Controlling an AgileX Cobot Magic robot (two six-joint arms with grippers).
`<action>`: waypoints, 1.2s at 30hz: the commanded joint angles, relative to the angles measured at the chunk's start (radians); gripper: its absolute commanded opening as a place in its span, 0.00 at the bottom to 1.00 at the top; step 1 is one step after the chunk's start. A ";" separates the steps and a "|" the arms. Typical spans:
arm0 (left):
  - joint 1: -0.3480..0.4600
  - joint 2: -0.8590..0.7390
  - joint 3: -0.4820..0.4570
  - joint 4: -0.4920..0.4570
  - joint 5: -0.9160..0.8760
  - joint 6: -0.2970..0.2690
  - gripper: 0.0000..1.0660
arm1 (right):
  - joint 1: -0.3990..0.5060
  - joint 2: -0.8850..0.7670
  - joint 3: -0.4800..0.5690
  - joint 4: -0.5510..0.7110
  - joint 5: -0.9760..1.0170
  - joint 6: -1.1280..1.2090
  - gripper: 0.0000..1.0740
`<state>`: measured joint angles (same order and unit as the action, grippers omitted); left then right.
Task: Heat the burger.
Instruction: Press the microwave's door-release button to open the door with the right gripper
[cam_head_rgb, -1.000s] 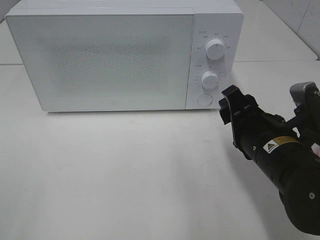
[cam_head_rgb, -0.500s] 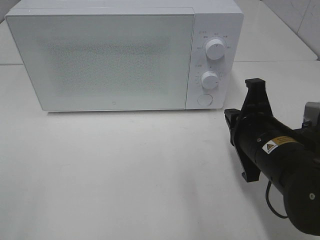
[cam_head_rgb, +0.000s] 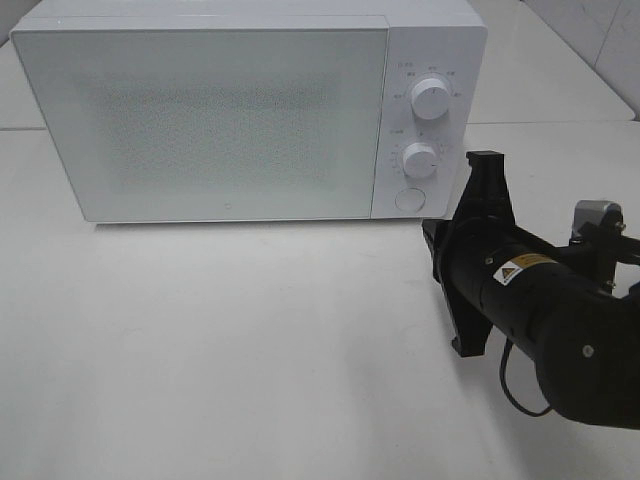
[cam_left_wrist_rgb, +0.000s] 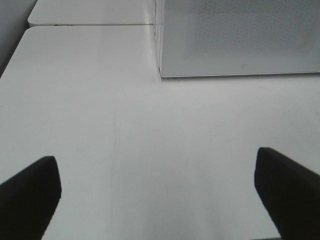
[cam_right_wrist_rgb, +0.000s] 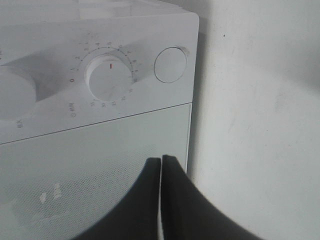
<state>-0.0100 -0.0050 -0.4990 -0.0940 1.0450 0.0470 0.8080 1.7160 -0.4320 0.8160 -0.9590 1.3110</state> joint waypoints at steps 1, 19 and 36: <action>-0.003 -0.022 0.002 -0.005 -0.008 -0.001 0.95 | -0.019 0.025 -0.024 -0.028 0.007 0.004 0.03; -0.003 -0.022 0.002 -0.005 -0.008 -0.001 0.95 | -0.173 0.200 -0.205 -0.191 0.084 0.065 0.03; -0.003 -0.022 0.002 -0.004 -0.008 -0.002 0.95 | -0.277 0.315 -0.326 -0.286 0.106 0.089 0.03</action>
<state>-0.0100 -0.0050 -0.4990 -0.0940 1.0450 0.0470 0.5390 2.0300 -0.7480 0.5460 -0.8550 1.3920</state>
